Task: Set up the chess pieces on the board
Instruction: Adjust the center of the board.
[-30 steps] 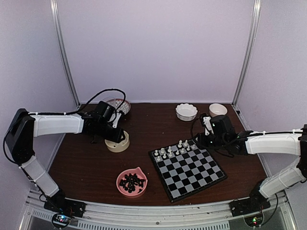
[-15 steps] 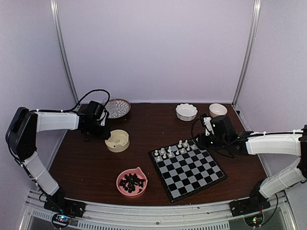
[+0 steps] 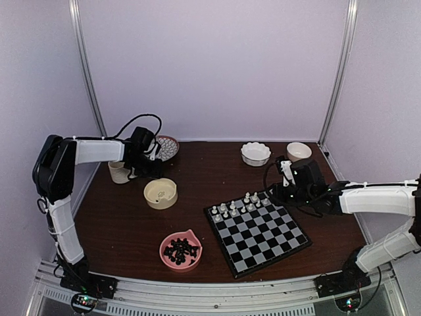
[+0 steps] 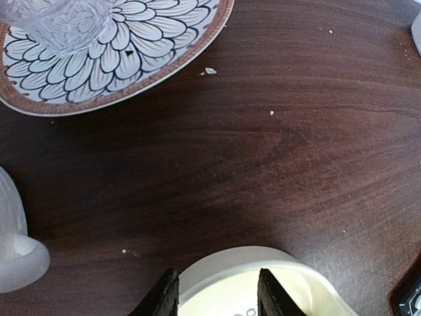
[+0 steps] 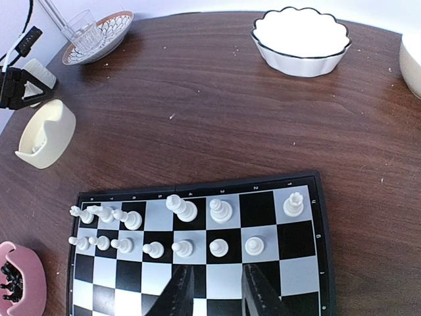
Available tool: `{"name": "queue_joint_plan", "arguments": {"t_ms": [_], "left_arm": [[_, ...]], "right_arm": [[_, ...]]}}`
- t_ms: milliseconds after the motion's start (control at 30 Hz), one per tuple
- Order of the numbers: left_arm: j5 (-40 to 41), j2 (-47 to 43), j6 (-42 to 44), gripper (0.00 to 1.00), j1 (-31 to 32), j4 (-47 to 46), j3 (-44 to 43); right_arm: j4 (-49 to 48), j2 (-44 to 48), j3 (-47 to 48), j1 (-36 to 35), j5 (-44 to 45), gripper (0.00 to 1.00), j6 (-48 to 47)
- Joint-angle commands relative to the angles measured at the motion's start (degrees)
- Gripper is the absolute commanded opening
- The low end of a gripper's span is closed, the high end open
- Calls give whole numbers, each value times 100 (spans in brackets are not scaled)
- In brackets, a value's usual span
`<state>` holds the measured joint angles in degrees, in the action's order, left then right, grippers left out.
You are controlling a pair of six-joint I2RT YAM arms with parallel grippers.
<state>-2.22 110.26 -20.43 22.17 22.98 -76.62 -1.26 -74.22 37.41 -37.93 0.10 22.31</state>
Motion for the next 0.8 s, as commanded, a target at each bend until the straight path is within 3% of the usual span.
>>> {"name": "queue_joint_plan", "arguments": {"t_ms": [0,767], "left_arm": [[-235,427,188,41,-13,314,-430],[-761,613,-300,37,-125,698,-459]], "right_arm": [[-120,45,-66,23,54,28,-46],[-103,154,-103,23,74,28,-68]]}}
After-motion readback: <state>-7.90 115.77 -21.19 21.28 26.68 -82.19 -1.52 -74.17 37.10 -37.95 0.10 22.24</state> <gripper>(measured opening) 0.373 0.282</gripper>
